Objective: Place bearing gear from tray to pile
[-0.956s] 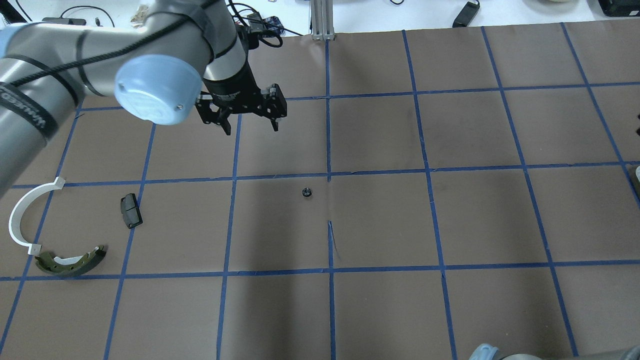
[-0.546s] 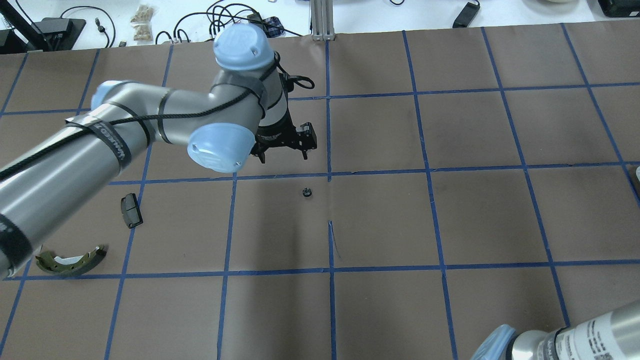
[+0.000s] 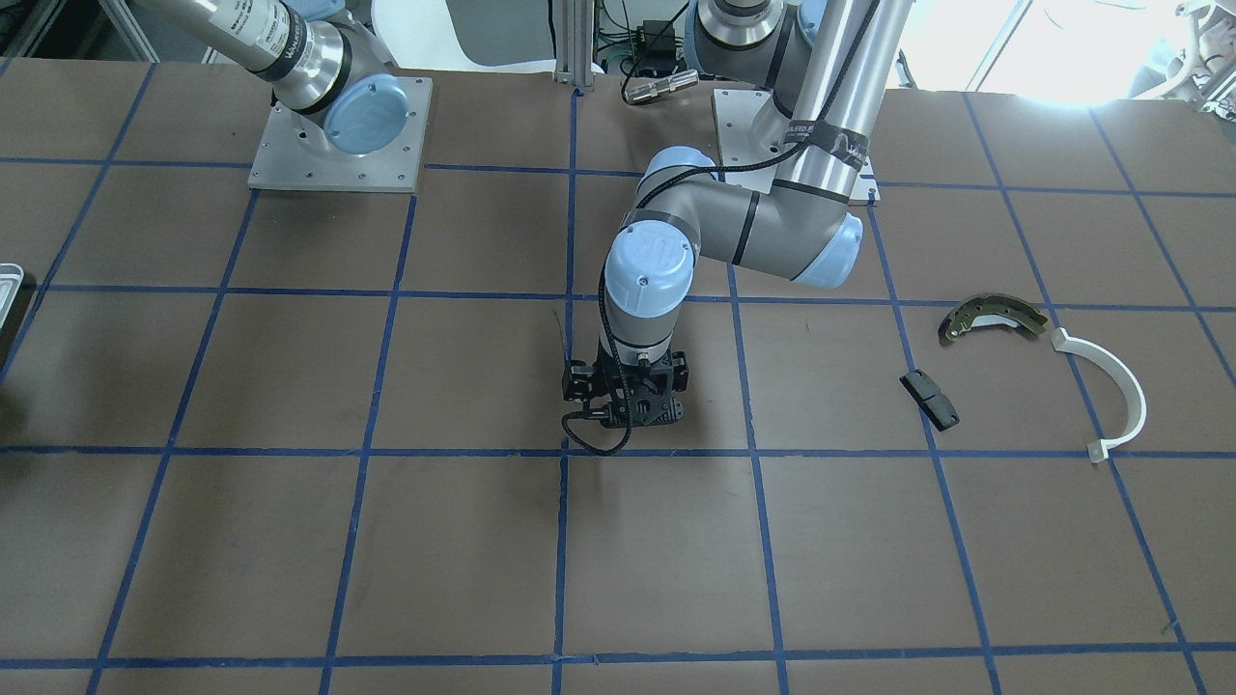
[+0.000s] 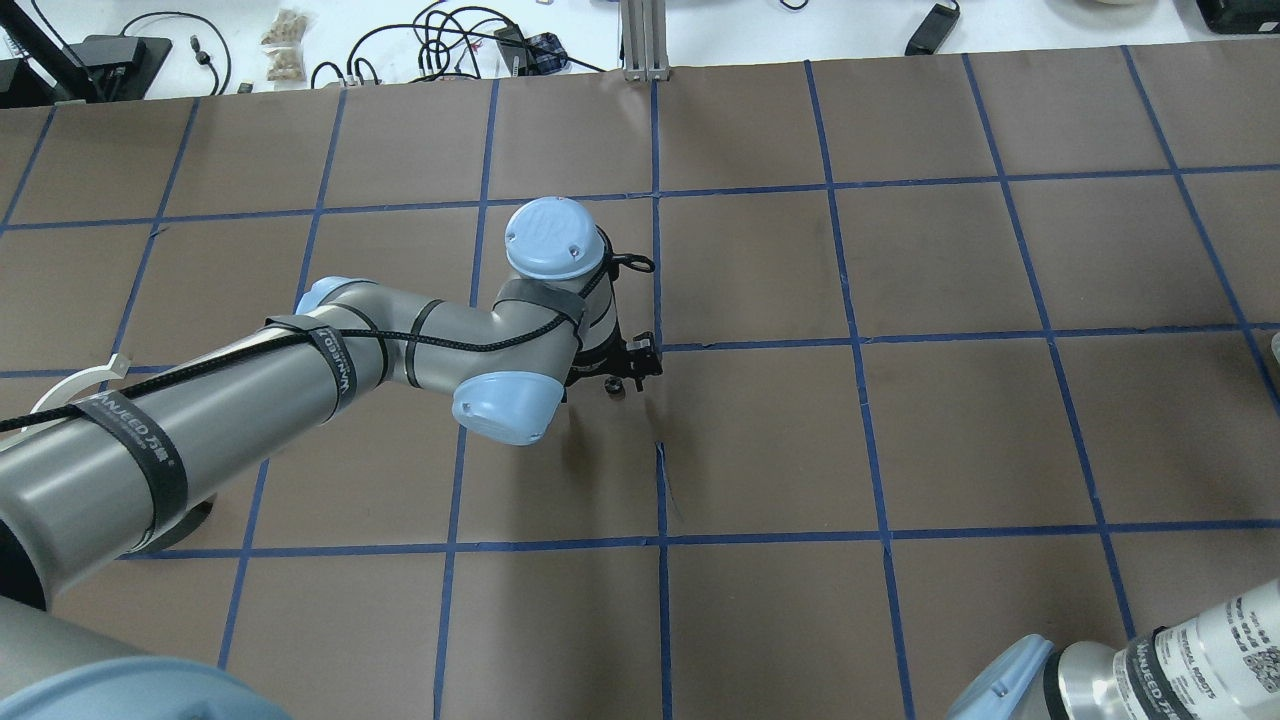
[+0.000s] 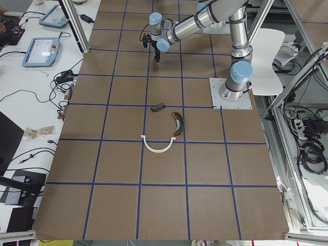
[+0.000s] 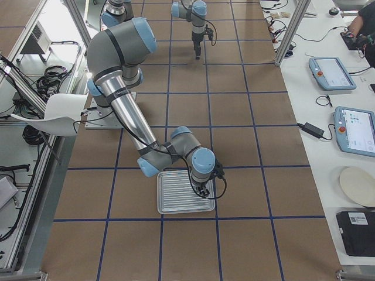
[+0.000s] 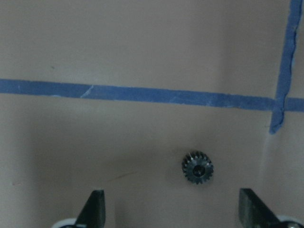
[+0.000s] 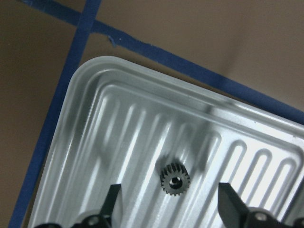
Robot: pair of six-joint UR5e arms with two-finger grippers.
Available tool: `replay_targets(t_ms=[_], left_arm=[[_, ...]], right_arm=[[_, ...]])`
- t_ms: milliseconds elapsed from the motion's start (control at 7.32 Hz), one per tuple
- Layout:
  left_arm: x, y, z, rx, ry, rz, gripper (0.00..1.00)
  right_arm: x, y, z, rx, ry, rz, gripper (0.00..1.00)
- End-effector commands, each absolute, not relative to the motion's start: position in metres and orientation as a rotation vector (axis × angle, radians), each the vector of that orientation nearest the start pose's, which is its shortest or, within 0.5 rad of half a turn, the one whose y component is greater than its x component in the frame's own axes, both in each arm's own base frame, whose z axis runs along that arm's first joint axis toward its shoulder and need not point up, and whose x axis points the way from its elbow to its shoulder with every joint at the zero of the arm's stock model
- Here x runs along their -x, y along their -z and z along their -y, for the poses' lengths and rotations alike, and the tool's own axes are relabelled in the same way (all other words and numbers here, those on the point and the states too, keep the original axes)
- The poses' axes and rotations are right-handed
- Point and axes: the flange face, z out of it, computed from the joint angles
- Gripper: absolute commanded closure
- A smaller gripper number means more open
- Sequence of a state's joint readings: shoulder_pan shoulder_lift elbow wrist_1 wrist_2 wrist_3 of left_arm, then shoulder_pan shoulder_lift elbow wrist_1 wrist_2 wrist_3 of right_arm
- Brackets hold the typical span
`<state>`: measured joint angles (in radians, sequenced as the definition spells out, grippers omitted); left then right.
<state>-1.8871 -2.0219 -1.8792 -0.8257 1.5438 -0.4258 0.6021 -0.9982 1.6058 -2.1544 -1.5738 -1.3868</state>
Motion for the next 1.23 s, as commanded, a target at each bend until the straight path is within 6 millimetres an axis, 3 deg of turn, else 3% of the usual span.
replay_targets(t_ms=[0, 137, 273, 410, 546, 1093], left_arm=[[0.313, -0.162, 0.501, 0.17, -0.049, -3.152, 0.0], [0.314, -0.157, 0.498, 0.175, -0.064, -3.146, 0.11], [0.315, -0.157, 0.5, 0.175, -0.065, -3.152, 0.49], [0.315, -0.158, 0.5, 0.175, -0.064, -3.154, 0.88], [0.314, -0.158, 0.501, 0.163, -0.059, -3.152, 1.0], [0.308, -0.181, 0.507, 0.139, 0.004, -3.167, 1.0]], right_arm=[[0.461, -0.187, 0.477, 0.649, -0.029, -3.044, 0.48], [0.462, -0.188, 0.477, 0.655, -0.034, -3.047, 0.57], [0.462, -0.187, 0.477, 0.683, -0.036, -3.04, 0.65], [0.46, -0.184, 0.476, 0.691, -0.04, -3.033, 0.67], [0.46, -0.184, 0.476, 0.691, -0.04, -3.032, 0.67], [0.46, -0.183, 0.476, 0.689, -0.043, -3.032, 0.66]])
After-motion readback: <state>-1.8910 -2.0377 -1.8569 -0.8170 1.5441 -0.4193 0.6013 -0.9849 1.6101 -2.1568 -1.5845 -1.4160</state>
